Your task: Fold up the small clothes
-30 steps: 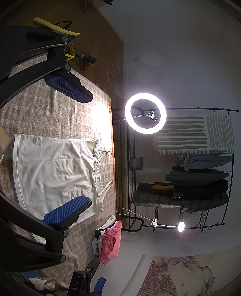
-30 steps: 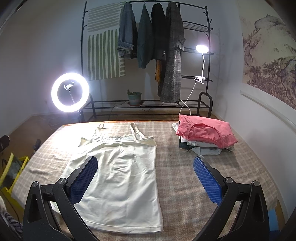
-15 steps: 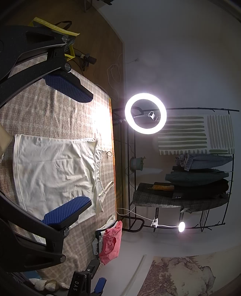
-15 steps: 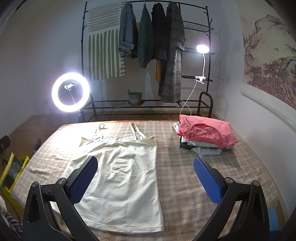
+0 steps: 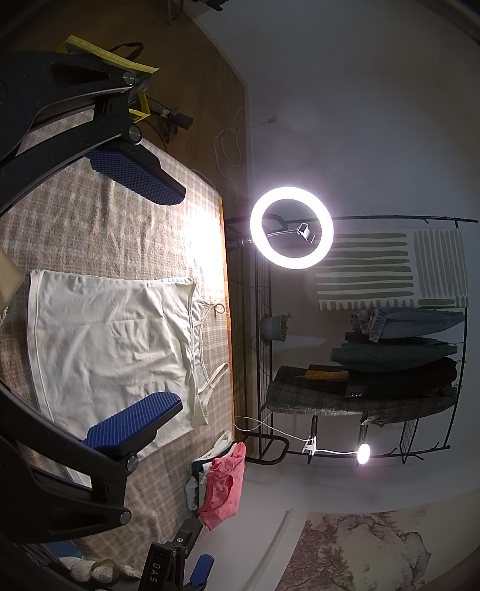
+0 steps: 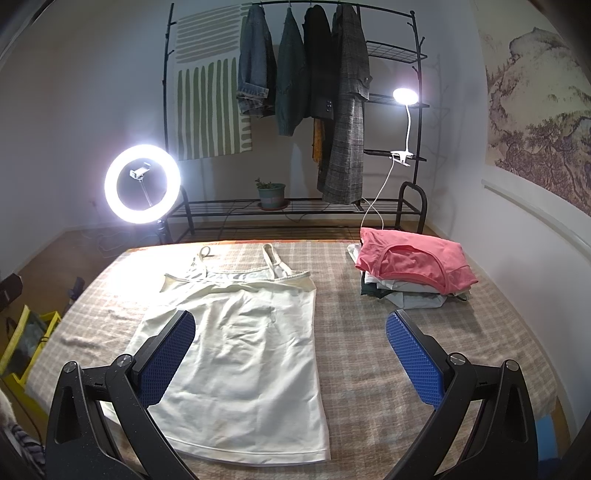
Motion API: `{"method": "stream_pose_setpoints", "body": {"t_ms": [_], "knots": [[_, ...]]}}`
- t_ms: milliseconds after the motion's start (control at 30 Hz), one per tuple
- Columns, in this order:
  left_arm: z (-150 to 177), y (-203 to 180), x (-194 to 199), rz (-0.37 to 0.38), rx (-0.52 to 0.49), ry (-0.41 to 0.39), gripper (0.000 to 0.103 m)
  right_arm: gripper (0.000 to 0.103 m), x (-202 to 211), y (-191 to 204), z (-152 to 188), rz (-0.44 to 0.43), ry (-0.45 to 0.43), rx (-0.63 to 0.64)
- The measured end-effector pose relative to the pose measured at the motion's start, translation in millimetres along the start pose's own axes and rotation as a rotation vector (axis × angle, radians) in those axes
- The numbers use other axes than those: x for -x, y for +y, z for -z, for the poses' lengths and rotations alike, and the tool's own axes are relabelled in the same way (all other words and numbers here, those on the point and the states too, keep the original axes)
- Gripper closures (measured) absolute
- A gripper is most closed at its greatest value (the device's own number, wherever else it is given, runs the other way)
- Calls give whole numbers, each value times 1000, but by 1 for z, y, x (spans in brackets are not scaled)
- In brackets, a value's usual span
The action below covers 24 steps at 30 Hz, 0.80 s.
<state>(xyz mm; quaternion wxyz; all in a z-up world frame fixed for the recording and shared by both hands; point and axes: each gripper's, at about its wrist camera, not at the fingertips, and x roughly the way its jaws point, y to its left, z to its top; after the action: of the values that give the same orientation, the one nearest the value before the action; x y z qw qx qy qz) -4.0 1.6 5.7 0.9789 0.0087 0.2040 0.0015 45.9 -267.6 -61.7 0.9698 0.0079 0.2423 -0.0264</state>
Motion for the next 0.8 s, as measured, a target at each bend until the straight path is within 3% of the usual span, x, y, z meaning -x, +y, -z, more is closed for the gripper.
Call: {"method": "stream_pose_setpoints", "body": {"t_ms": [800], "knots": [[13,26,-6,-39,1,26,0,0,-4,25,-4,-36,2,13]]}}
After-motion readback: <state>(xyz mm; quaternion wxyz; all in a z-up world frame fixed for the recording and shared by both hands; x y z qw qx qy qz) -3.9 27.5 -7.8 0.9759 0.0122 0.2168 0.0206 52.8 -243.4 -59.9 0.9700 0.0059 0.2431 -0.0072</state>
